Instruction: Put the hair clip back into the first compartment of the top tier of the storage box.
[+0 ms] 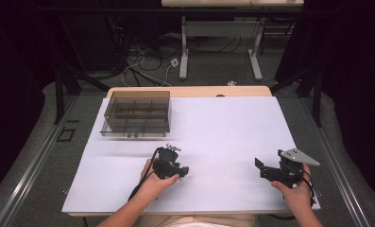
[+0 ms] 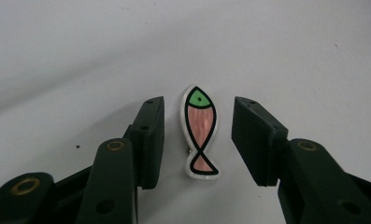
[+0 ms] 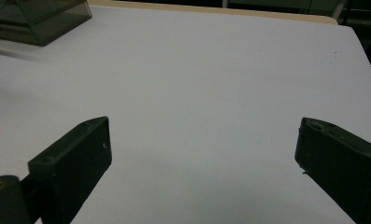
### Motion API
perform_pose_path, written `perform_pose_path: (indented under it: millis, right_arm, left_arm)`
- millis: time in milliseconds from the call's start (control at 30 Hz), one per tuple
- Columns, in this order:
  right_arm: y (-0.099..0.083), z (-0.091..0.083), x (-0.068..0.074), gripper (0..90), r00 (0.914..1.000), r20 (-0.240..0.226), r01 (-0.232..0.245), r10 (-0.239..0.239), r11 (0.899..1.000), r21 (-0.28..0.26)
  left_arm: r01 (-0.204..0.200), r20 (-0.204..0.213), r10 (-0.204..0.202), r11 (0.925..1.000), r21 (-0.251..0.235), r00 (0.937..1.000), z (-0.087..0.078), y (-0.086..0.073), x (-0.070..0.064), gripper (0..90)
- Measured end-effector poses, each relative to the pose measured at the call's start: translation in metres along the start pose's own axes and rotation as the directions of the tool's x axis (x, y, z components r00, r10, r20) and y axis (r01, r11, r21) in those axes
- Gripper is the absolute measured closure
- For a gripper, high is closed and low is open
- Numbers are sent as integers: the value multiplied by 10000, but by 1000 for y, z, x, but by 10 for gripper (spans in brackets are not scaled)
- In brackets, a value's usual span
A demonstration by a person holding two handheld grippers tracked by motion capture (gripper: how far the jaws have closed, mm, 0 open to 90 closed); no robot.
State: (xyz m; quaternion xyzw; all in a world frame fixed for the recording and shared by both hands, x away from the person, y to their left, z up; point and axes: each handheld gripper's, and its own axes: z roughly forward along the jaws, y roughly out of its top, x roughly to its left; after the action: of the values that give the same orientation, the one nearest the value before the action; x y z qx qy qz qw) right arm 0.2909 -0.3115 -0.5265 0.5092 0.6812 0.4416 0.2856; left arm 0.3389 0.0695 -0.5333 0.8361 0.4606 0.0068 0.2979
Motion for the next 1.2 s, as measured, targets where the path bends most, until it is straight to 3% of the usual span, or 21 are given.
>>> perform_pose_path:
  millis: [533, 1200]
  right_arm:
    - [-1, 1, 0, 38, 10000, 4, -18, 18, 9999, 103]
    - [-1, 2, 0, 39, 10000, 0, -50, 50, 10000, 59]
  left_arm:
    - [261, 110, -262, 9996, 91, 9996, 1, -3, 0, 574]
    - [36, -80, -32, 9990, 447, 10000, 4, -4, -1, 654]
